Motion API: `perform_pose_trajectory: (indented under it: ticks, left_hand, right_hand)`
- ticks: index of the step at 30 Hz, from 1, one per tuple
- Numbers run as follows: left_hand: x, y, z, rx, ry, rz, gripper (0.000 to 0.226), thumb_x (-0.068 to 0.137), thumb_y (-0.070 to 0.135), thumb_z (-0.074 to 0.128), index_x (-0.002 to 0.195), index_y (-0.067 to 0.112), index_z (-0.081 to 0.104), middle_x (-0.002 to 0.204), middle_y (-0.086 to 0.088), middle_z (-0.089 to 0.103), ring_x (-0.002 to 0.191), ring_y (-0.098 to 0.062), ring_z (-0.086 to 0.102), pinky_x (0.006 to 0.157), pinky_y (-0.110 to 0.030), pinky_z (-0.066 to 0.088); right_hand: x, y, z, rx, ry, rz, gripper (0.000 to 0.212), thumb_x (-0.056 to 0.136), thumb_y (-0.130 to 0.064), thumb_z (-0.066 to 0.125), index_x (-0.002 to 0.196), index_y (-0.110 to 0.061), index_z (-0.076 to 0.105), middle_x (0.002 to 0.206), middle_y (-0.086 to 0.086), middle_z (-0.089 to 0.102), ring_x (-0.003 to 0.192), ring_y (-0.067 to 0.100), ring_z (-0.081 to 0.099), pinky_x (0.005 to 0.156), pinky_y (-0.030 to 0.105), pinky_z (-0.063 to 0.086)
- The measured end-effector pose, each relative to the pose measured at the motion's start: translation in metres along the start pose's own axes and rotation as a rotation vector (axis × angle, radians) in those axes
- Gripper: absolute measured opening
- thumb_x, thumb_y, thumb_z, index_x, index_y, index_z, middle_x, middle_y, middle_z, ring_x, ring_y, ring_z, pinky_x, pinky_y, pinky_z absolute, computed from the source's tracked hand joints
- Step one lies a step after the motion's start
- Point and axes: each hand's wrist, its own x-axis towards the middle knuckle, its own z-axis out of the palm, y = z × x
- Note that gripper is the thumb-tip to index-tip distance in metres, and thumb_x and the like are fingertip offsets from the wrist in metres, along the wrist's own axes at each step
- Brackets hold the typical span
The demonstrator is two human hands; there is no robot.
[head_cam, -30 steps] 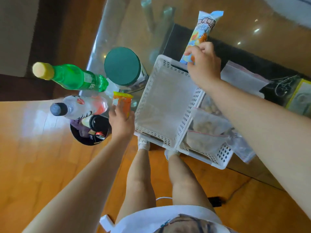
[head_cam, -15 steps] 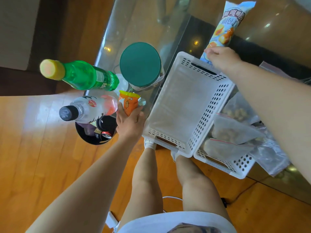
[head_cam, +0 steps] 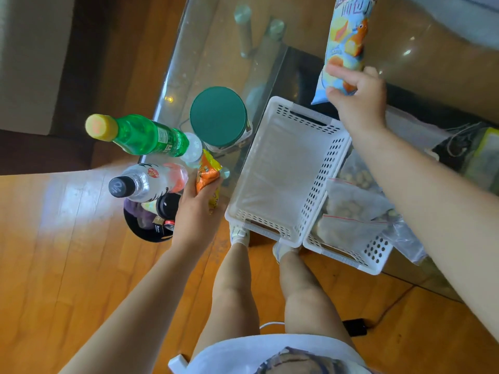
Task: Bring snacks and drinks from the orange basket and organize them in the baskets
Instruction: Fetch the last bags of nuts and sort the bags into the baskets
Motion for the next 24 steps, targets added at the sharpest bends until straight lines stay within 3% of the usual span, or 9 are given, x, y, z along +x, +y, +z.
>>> perform_pose_trajectory:
  ticks: [2,4,8,10,13,17,19,21,24]
  left_hand:
    - [-0.009,0.007,-0.009,-0.018,0.037,0.046,0.043,0.082,0.014,0.064,0.123,0.023,0.06,0.139,-0.007,0.045,0.12,-0.032,0.048,0.086,-0.035,0.043]
    - [-0.017,0.015,-0.017,0.001,0.032,0.077,0.042,0.078,0.009,0.065,0.117,0.024,0.065,0.127,-0.004,0.053,0.106,-0.03,0.054,0.071,-0.027,0.038]
    - [-0.033,0.033,-0.023,0.014,-0.022,0.138,0.045,0.077,0.012,0.067,0.118,0.031,0.063,0.127,0.004,0.054,0.1,-0.02,0.056,0.058,-0.016,0.032]
    - [-0.037,0.045,-0.022,-0.005,-0.05,0.195,0.045,0.078,0.015,0.067,0.119,0.034,0.062,0.128,0.007,0.053,0.098,-0.016,0.055,0.059,-0.009,0.03]
    - [-0.029,0.058,-0.013,-0.039,-0.096,0.256,0.046,0.078,0.013,0.065,0.12,0.033,0.061,0.131,0.005,0.052,0.102,-0.017,0.054,0.065,-0.016,0.036]
    - [-0.002,0.067,0.01,-0.026,-0.194,0.242,0.05,0.078,0.006,0.06,0.122,0.028,0.06,0.135,0.001,0.049,0.113,-0.026,0.052,0.085,-0.034,0.047]
    - [0.012,0.068,0.023,-0.002,-0.247,0.228,0.05,0.078,0.006,0.06,0.124,0.027,0.059,0.134,-0.002,0.05,0.115,-0.03,0.05,0.091,-0.037,0.047]
    - [0.023,0.069,0.034,0.034,-0.296,0.205,0.049,0.08,0.008,0.059,0.126,0.027,0.057,0.133,-0.004,0.05,0.113,-0.029,0.051,0.086,-0.03,0.045]
    - [0.037,0.07,0.048,0.078,-0.332,0.207,0.049,0.081,0.009,0.058,0.126,0.027,0.055,0.128,-0.009,0.05,0.107,-0.028,0.053,0.076,-0.023,0.038]
  right_hand:
    - [-0.028,-0.002,-0.006,0.081,-0.002,-0.003,0.039,0.08,-0.006,0.058,0.116,-0.019,0.066,0.103,0.0,0.042,0.082,0.003,0.047,0.084,0.007,0.04]
    - [-0.062,0.0,-0.008,0.131,0.009,0.018,0.038,0.08,-0.003,0.058,0.114,-0.018,0.067,0.106,-0.001,0.043,0.084,0.002,0.047,0.086,0.007,0.04]
    - [-0.134,0.007,-0.002,0.192,0.024,0.069,0.037,0.081,0.002,0.058,0.113,-0.015,0.068,0.111,0.003,0.044,0.104,0.006,0.048,0.098,0.021,0.043]
    - [-0.167,0.012,0.006,0.198,0.029,0.066,0.037,0.081,0.003,0.059,0.112,-0.014,0.068,0.115,0.006,0.047,0.108,0.004,0.047,0.097,0.014,0.041]
    - [-0.204,0.02,0.024,0.155,0.0,0.092,0.035,0.08,0.003,0.062,0.111,-0.012,0.068,0.119,0.011,0.049,0.112,0.012,0.05,0.092,0.003,0.035]
    - [-0.225,0.031,0.05,0.16,-0.09,0.238,0.036,0.083,-0.005,0.064,0.118,-0.014,0.065,0.126,0.01,0.045,0.122,0.019,0.047,0.097,0.008,0.036]
    - [-0.223,0.036,0.06,0.164,-0.108,0.32,0.037,0.084,-0.008,0.063,0.121,-0.015,0.062,0.129,0.011,0.043,0.124,0.021,0.045,0.104,0.025,0.04]
    - [-0.215,0.042,0.068,0.127,-0.115,0.379,0.038,0.085,-0.012,0.061,0.123,-0.017,0.061,0.13,0.012,0.042,0.124,0.022,0.044,0.104,0.034,0.04]
    - [-0.201,0.051,0.075,0.072,-0.121,0.394,0.04,0.082,-0.012,0.06,0.122,-0.015,0.062,0.126,0.015,0.042,0.122,0.025,0.042,0.1,0.027,0.037]
